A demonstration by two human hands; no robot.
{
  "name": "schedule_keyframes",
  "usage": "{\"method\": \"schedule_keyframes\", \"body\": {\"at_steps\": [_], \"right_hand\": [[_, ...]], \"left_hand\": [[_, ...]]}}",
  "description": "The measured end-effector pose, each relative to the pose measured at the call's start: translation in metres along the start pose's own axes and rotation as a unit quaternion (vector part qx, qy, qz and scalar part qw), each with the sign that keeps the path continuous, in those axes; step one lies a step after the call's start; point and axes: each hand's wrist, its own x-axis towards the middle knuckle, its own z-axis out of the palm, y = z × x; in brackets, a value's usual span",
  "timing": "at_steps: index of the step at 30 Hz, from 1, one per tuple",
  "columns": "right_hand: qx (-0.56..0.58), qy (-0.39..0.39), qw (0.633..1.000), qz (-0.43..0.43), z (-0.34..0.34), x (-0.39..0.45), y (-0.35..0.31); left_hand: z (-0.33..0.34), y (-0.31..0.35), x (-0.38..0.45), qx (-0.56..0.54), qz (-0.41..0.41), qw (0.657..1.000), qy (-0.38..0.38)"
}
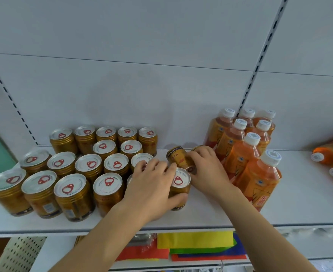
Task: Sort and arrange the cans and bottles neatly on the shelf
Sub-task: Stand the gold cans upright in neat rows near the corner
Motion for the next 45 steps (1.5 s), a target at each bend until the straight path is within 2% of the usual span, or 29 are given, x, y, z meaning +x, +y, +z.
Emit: {"method": "schedule_keyframes", "body": {"at_steps": [6, 11, 14, 17, 22, 24, 26, 27, 30, 34, 36, 40, 45], "right_hand": [[-0.055, 0.028, 0.998, -0.033, 0.011, 0.0, 0.002], [0.082, 0.058, 0.995, 0.015, -0.006, 0.01, -0.013], [0.104, 0.045, 0.994, 0.012, -0.011, 0.024, -0.025], [0.061, 0.022, 0.997, -0.031, -0.007, 0.039, -0.031], [0.029, -0.023, 0.999, -0.029, -0.005, 0.048, -0.029], [-0.002, 0.026, 0.999, -0.023, -0.004, 0.034, -0.023], [-0.072, 0.093, 0.993, 0.03, -0.004, 0.014, -0.019], [-0.113, 0.096, 0.987, 0.067, -0.003, 0.005, -0.02], [-0.182, 0.02, 0.973, 0.142, 0.006, -0.014, -0.022], [-0.216, -0.022, 0.967, 0.135, 0.013, -0.017, -0.016], [-0.19, -0.018, 0.973, 0.132, 0.008, -0.016, -0.016], [-0.043, -0.009, 0.992, 0.117, -0.005, -0.014, -0.021], [0.111, 0.083, 0.978, 0.157, -0.014, -0.001, -0.018]], "left_hand": [[-0.002, -0.003, 0.0, 0.033, -0.05, 0.998, 0.01], [0.0, -0.013, -0.005, 0.017, -0.052, 0.999, -0.006], [0.001, -0.012, -0.006, 0.007, -0.053, 0.999, -0.007], [0.001, -0.013, -0.005, 0.016, -0.05, 0.999, -0.013], [0.0, -0.015, -0.003, 0.029, -0.049, 0.998, -0.023], [0.0, -0.016, -0.001, 0.026, -0.041, 0.999, -0.024], [-0.001, -0.016, 0.001, 0.025, -0.025, 0.999, -0.019], [0.0, -0.016, 0.002, 0.026, -0.02, 0.999, -0.02], [0.002, -0.016, 0.002, 0.037, -0.013, 0.999, -0.029], [0.004, -0.017, 0.002, 0.03, -0.016, 0.999, -0.024], [0.005, -0.017, 0.003, 0.028, -0.016, 0.999, -0.025], [0.005, -0.018, 0.002, 0.028, -0.012, 0.999, -0.022], [0.004, -0.016, 0.001, 0.022, -0.012, 0.999, -0.021]]}}
